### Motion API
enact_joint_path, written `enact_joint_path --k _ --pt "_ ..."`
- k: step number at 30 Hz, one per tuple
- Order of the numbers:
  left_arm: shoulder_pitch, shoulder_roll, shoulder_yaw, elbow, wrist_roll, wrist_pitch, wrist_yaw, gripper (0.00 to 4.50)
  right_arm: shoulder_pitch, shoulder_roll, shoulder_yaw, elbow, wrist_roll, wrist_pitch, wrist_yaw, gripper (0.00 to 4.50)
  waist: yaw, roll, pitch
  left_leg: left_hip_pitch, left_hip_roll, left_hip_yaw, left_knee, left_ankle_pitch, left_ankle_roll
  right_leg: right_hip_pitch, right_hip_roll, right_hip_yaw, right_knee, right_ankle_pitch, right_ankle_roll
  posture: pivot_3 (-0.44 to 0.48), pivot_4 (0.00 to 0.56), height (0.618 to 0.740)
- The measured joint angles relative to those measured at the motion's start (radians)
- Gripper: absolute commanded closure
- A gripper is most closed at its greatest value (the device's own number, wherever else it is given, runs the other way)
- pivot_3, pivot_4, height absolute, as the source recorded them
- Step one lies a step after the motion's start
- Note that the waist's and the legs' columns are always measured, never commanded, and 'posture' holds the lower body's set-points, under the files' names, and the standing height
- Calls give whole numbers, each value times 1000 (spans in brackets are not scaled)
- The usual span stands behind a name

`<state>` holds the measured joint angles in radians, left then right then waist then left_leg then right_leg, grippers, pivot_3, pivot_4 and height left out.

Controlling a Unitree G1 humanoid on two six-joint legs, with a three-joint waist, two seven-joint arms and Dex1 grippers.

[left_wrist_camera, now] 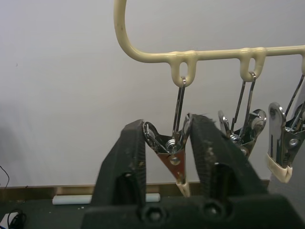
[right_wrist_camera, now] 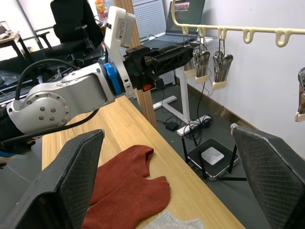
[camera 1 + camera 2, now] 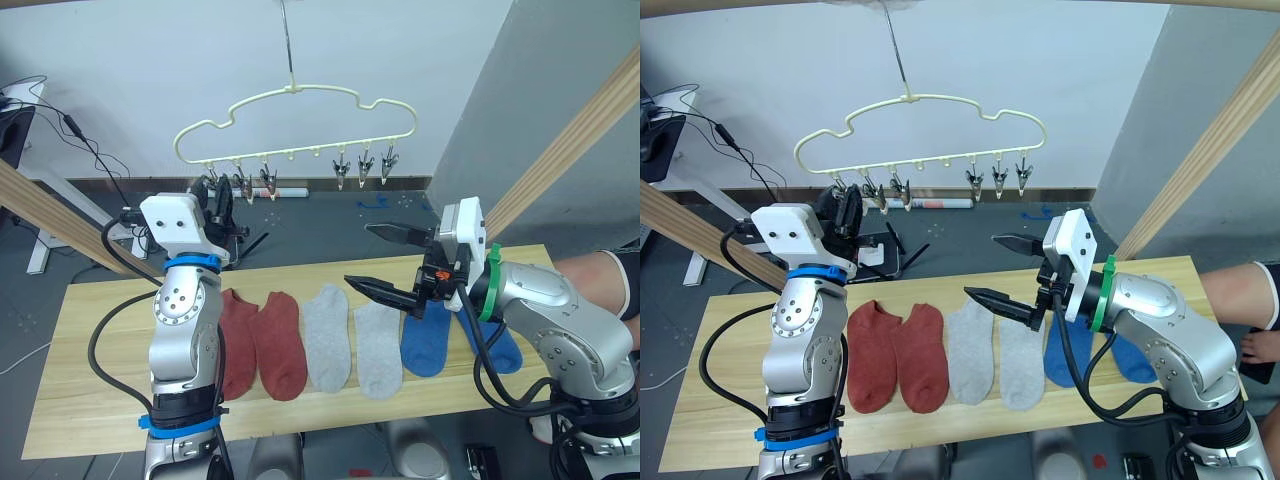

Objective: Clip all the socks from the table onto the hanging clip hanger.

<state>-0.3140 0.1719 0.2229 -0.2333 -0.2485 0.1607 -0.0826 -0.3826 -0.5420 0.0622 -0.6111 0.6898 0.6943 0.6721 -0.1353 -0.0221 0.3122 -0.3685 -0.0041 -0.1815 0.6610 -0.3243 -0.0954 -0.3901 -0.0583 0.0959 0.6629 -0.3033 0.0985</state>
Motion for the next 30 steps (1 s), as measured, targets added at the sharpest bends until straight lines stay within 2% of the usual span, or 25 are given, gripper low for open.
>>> enact_joint_path --k 5,12,15,22,26,30 --pt "0 3 -1 0 6 -9 -11 4299 -3 0 0 -1 2 19 -5 0 0 0 0 0 0 0 0 0 0 0 0 0 0 0 0 -196 321 740" --pt "8 23 -1 -1 24 -15 -18 4305 19 -6 0 -5 -3 30 -4 0 1 0 1 0 0 0 0 0 0 0 0 0 0 0 0 -191 321 740" --pt "15 38 -3 -9 29 -15 -28 4305 93 -31 1 13 -87 -31 -19 0 7 0 1 0 0 0 0 0 0 0 0 0 -1 0 0 -178 327 740" --pt "30 69 -19 -43 33 -10 -49 4305 295 -10 -24 322 -420 -271 -213 0 27 0 6 0 0 1 0 0 -1 -1 0 0 0 0 0 -152 344 740" --pt "33 78 -20 -64 29 15 -56 4306 302 -7 -51 560 -531 -439 -259 0 26 1 12 0 0 2 0 0 -1 -1 0 1 1 0 0 -132 355 740" --pt "38 86 -19 -91 24 43 -60 4306 248 -5 -91 782 -565 -543 -275 0 26 0 23 0 0 2 0 0 -1 -1 0 1 1 0 0 -113 363 740"
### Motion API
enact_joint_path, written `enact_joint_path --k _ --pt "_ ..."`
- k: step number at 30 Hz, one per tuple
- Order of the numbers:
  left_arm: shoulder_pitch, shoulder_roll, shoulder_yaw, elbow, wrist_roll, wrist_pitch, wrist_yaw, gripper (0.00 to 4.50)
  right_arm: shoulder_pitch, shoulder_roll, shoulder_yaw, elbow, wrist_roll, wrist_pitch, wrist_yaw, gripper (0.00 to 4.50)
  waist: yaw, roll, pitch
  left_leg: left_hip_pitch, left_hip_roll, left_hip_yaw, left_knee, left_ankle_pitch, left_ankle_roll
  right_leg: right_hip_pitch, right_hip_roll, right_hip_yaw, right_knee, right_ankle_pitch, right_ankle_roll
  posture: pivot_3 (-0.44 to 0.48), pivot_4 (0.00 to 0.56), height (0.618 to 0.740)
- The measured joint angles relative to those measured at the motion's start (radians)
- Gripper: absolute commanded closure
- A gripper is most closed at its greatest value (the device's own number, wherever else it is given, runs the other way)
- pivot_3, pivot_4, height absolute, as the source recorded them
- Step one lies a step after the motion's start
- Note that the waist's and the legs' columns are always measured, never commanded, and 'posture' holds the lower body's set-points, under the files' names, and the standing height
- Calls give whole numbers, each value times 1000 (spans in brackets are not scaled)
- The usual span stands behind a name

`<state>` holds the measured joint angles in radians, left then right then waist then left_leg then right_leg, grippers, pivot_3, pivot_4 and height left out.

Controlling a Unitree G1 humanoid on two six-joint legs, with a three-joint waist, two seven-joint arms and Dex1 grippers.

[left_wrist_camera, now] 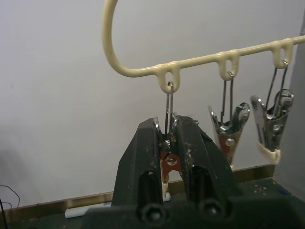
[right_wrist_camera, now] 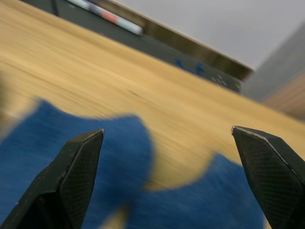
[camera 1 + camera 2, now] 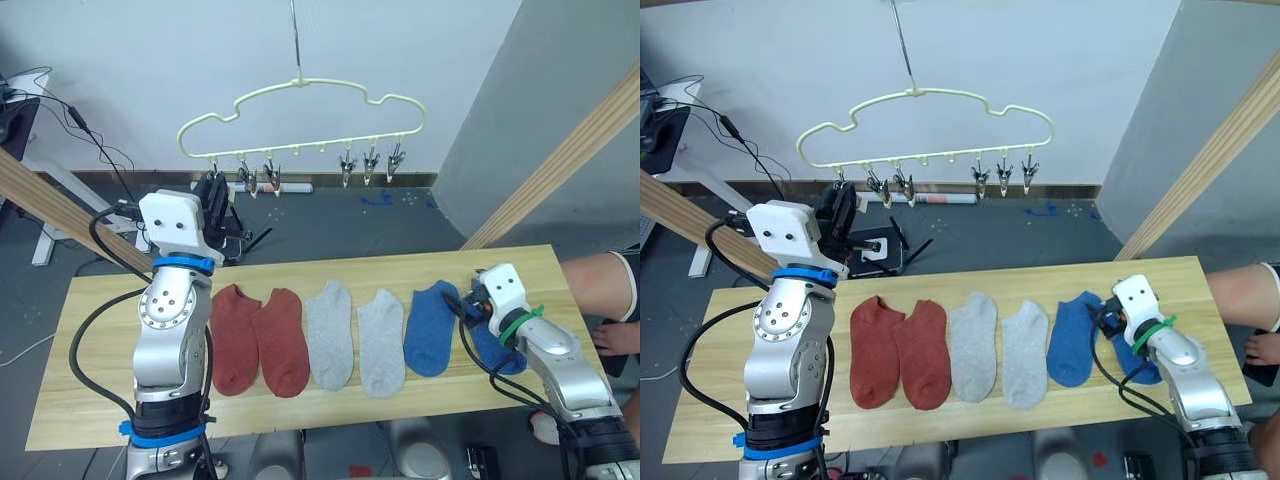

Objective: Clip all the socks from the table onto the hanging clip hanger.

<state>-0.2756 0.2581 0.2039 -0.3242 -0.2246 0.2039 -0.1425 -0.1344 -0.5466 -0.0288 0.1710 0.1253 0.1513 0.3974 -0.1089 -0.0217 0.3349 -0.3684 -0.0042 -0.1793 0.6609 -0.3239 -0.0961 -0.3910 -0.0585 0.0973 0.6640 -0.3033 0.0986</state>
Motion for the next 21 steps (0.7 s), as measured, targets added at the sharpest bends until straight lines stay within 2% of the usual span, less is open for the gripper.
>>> enact_joint_path --k 5,12,18,21 --pt "9 6 4 -30 -9 33 0 4306 -24 29 -73 125 18 -56 3 0 4 1 6 -1 0 0 0 0 0 0 0 0 -1 0 0 -105 365 740" --pt "28 12 10 -63 -23 54 0 4306 85 60 -126 -5 99 9 37 0 12 5 9 -1 0 2 0 0 0 0 -1 0 -1 0 0 -115 372 740" --pt "28 12 12 -63 -34 57 -1 4306 75 57 -148 -9 98 83 35 0 12 6 9 -1 0 2 0 0 0 0 -1 0 0 0 1 -113 376 740" --pt "28 13 12 -63 -39 58 -3 4306 51 58 -145 17 99 119 43 572 12 6 10 -1 0 2 0 0 0 0 -1 1 -1 0 1 -107 377 740"
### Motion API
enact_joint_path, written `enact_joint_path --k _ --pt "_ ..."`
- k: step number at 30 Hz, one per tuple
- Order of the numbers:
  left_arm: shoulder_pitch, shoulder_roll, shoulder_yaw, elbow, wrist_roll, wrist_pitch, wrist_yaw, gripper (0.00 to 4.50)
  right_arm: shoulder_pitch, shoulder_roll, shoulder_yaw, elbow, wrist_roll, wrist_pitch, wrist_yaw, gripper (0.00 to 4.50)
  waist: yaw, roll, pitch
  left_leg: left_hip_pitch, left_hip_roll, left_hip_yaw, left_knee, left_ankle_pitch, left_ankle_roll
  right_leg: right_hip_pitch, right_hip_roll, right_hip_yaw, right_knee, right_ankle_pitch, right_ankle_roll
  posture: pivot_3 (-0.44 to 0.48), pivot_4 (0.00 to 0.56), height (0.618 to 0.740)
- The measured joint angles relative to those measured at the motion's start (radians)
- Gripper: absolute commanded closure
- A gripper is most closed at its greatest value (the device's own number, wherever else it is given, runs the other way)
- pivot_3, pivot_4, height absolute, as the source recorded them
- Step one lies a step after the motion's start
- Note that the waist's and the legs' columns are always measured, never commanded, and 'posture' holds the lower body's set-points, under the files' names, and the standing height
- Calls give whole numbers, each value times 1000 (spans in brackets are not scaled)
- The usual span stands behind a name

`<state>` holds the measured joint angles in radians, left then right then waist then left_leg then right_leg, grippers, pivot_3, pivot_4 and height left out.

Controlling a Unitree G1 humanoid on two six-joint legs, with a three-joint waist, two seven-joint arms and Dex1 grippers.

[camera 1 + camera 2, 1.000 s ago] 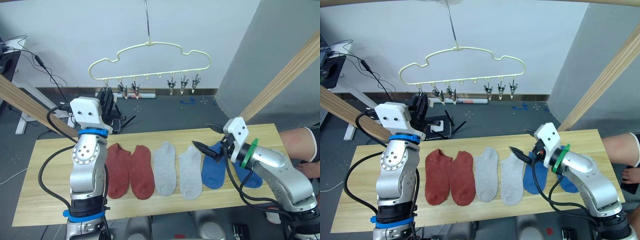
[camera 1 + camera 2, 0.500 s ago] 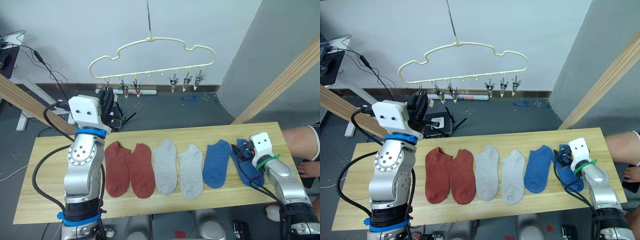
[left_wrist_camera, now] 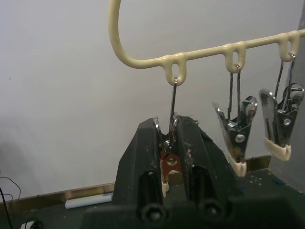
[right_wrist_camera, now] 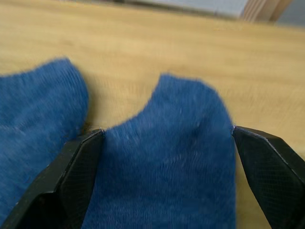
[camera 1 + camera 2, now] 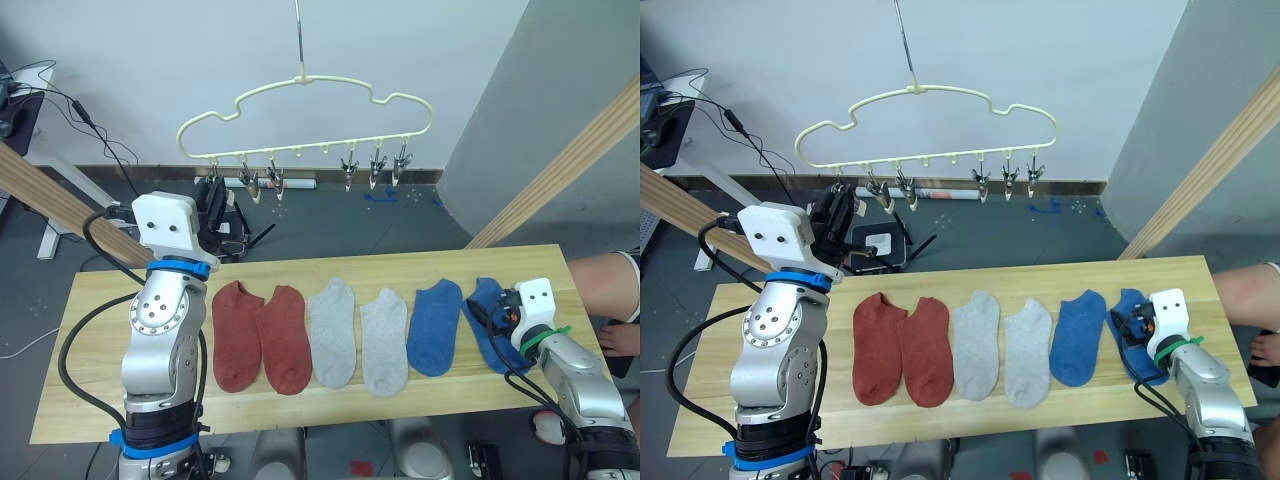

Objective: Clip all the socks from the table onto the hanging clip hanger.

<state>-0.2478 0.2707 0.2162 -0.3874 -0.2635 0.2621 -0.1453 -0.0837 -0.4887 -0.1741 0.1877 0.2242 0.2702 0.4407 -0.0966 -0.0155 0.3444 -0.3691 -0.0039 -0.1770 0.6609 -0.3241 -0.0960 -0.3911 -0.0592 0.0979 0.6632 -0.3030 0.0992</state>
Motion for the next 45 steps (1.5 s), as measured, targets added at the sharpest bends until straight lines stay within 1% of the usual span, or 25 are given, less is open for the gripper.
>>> enact_joint_path --k 1,3,7,8,9,10,11,13,15,18,21,22,24,25,29,31,32,39,42,45 --pt "0 0 0 0 -1 1 -1 4306 -14 1 0 10 0 8 2 869 0 0 0 0 0 0 0 0 0 0 0 0 0 0 0 -105 377 740" --pt "0 2 1 0 -8 6 -5 4306 -28 3 -1 19 0 23 1 1629 3 0 0 0 0 0 0 0 0 0 0 0 0 0 0 -105 376 740" --pt "0 10 10 -2 -48 34 -28 4306 -22 3 -10 20 0 27 -1 2980 7 0 0 0 0 0 0 0 0 0 0 0 0 0 0 -106 375 740" --pt "0 10 11 -3 -51 37 -30 4306 -21 3 -10 19 0 27 -1 3083 8 0 0 0 0 0 0 0 0 0 0 0 0 0 0 -106 373 740" --pt "0 11 12 -3 -67 45 -41 4306 -14 3 -10 13 0 26 2 3338 8 0 0 0 0 0 0 0 0 0 0 0 0 0 0 -107 374 740" --pt "-2 11 14 -5 -83 61 -45 4306 -8 2 -9 4 -1 24 7 3473 7 0 0 0 0 0 0 0 0 0 0 0 1 0 0 -110 373 740" --pt "-17 19 33 -8 -151 114 -63 4306 26 -8 21 -91 -4 23 45 3773 7 2 2 0 0 0 0 0 0 0 0 0 1 0 0 -110 373 740" --pt "-33 25 45 -9 -193 153 -67 4306 22 -11 53 -189 -4 25 70 4450 1 4 4 0 0 1 0 0 0 0 0 1 1 0 0 -113 374 740" --pt "-38 37 54 -16 -231 190 -71 4306 -18 -20 88 -299 -3 40 92 4500 -5 4 6 1 0 1 0 0 0 0 0 1 1 0 1 -114 373 740" --pt "-47 41 57 -36 -281 238 -74 4306 -130 -10 148 -475 14 88 109 4500 -7 3 8 0 1 0 0 0 -1 0 0 -1 1 0 1 -110 369 740" --pt "-61 50 59 -42 -311 264 -74 4306 -181 36 214 -554 31 143 104 4500 4 3 8 -1 1 -1 0 0 -1 -1 0 -2 0 0 1 -98 366 740" --pt "-63 53 62 -46 -319 273 -72 4306 -187 59 242 -565 33 162 101 4500 9 3 8 -4 0 -1 0 0 -1 -4 0 -2 0 0 1 -95 365 740" --pt "-68 58 67 -52 -334 282 -64 4306 -205 98 284 -567 32 191 92 4500 12 2 8 -17 -1 0 2 1 -2 -18 -2 -2 2 1 0 -94 364 740" --pt "-71 58 67 -54 -343 287 -62 4306 -213 112 299 -567 31 199 87 4500 13 2 8 -19 -2 0 3 2 -3 -20 -3 -3 3 1 0 -94 364 740" --pt "-79 58 73 -56 -393 325 -52 4306 -255 155 368 -567 17 221 77 4500 10 2 8 -20 -1 4 2 2 -3 -25 -8 -11 5 1 0 -97 361 740" --pt "-86 58 76 -57 -415 342 -44 4306 -268 197 422 -566 -1 231 66 4500 9 1 8 -20 -1 9 2 2 -3 -31 -11 -13 14 1 0 -99 360 740" --pt "-89 58 76 -57 -427 348 -42 4306 -274 226 446 -565 -7 239 56 4500 7 1 8 -20 -1 10 2 2 -3 -32 -12 -13 14 1 0 -98 359 740" --pt "-111 57 85 -58 -512 392 -19 4306 -368 412 545 -489 -55 263 -35 4500 6 0 8 -20 0 12 4 2 -5 -35 -13 -18 17 3 -3 -101 354 740" --pt "-112 57 88 -58 -548 409 -10 4306 -388 462 551 -444 -57 266 -51 4500 6 0 8 -20 2 11 4 3 -5 -35 -16 -27 17 4 -5 -97 351 740" --pt "-112 58 95 -60 -569 417 4 4306 -412 483 550 -406 -57 266 -55 4500 7 0 8 -20 2 10 4 3 -5 -35 -16 -28 17 4 -5 -94 349 740"
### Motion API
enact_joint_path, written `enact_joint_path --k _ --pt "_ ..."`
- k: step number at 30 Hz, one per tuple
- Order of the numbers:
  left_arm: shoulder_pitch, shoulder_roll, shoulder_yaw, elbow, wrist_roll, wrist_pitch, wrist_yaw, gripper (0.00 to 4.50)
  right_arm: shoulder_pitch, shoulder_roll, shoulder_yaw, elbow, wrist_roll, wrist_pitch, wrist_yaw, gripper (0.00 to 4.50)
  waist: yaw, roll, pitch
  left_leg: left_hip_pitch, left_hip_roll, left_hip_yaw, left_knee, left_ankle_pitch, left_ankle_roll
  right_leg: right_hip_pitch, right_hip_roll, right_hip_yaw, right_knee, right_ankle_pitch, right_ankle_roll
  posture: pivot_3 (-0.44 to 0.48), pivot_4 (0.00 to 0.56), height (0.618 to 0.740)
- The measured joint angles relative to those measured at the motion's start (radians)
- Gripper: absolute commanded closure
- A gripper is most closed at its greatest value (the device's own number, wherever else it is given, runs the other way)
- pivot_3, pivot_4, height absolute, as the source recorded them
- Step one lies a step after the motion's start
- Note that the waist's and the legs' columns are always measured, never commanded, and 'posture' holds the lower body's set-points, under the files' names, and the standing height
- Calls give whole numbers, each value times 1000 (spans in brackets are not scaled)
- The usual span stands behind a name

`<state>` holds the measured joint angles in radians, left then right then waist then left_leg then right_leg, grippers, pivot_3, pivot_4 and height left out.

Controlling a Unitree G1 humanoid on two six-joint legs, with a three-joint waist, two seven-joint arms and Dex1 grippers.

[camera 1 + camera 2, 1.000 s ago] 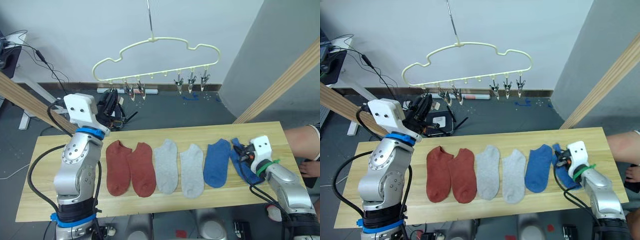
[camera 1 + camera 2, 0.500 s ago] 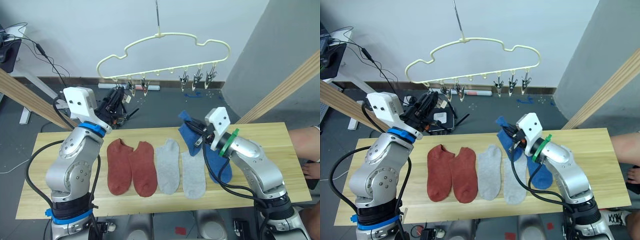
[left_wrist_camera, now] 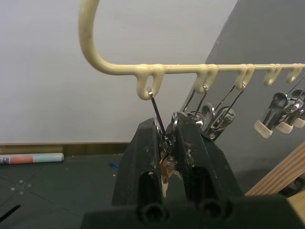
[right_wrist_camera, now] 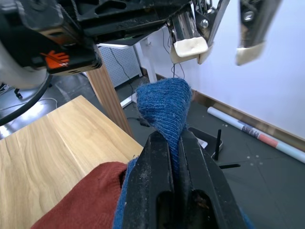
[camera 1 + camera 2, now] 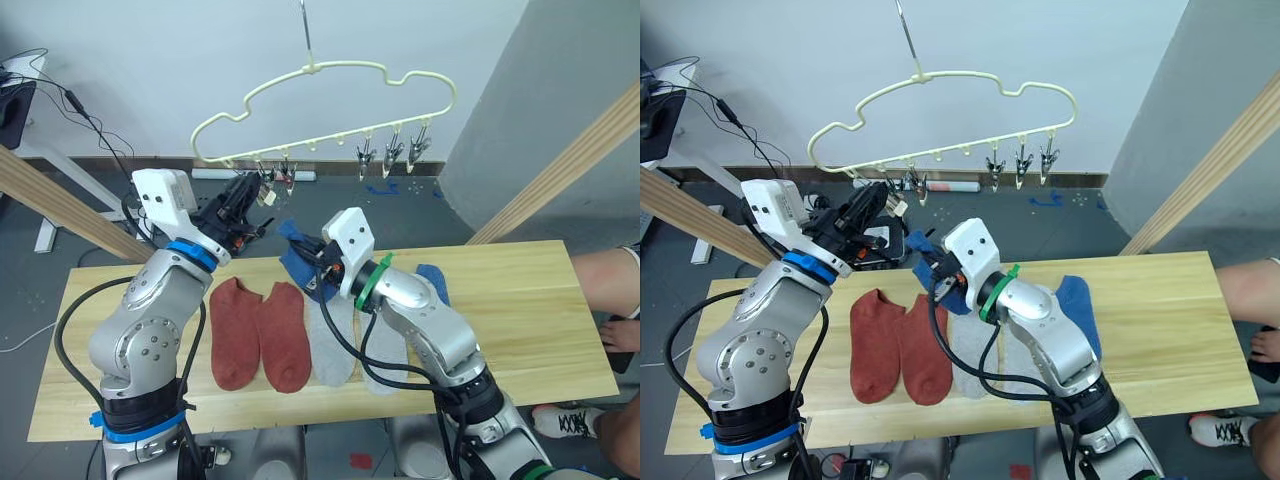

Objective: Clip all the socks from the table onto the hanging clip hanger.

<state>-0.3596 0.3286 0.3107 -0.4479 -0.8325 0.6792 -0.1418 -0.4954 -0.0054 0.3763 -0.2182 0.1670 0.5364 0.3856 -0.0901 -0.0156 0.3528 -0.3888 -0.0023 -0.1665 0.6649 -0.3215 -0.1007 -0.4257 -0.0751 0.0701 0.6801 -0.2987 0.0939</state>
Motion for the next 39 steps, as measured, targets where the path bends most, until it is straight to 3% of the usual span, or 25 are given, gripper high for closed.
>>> enact_joint_path --k 20,39 --pt "6 35 10 -13 -69 18 24 4306 -121 102 -60 179 11 -8 -10 4500 -7 0 0 0 1 0 0 0 0 -1 0 -2 0 0 -1 -87 340 740" --pt "23 39 12 -14 -101 20 50 4306 -142 132 -78 187 13 -23 14 4500 -19 0 0 0 1 0 0 0 0 -1 0 -2 1 1 -1 -79 338 740"
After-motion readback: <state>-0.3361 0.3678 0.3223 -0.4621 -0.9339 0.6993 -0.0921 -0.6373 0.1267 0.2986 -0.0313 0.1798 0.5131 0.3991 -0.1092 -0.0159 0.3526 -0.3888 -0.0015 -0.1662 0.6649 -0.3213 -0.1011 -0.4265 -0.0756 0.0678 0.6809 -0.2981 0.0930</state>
